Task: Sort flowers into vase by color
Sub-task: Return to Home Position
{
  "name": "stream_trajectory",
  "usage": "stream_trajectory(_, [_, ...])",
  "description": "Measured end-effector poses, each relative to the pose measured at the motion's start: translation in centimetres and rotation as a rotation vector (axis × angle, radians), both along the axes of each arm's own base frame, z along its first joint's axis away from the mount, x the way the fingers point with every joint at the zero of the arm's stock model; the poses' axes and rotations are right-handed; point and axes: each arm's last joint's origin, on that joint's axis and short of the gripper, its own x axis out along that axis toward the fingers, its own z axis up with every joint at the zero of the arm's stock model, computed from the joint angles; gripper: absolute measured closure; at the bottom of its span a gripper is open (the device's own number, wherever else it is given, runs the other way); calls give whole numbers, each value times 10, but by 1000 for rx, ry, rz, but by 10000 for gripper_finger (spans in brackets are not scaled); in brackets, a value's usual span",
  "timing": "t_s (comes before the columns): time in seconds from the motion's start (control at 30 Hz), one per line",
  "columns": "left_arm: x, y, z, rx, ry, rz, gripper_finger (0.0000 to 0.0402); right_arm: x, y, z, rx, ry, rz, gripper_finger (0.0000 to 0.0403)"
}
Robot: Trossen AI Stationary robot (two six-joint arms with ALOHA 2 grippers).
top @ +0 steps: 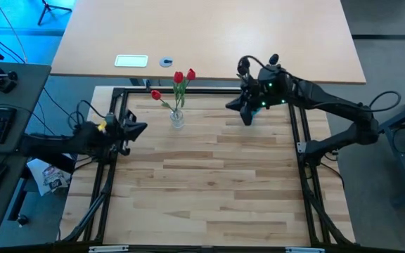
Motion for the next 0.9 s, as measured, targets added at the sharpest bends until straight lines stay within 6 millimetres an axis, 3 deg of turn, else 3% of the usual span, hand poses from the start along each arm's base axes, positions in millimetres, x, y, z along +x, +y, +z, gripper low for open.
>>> stream_trajectory(0.13, [-3,1,-28,-85,-28,-39,401,-2,6,-7,52,75,5,402])
stream_trajectory(0.37, [-7,1,-28,-106,-36,-62,401,-16,28,-17,77,178,86,403])
stream_trajectory(0.5, [-8,1,-29,-135,-40,-73,401,-41,42,-50,118,184,128,403])
stream_trajectory(0.73, [-7,1,-31,-139,-12,-73,401,-111,59,-114,157,-95,123,403])
stream_trajectory(0.9, [-6,1,-32,-141,3,-72,401,-129,63,-152,93,-384,152,403])
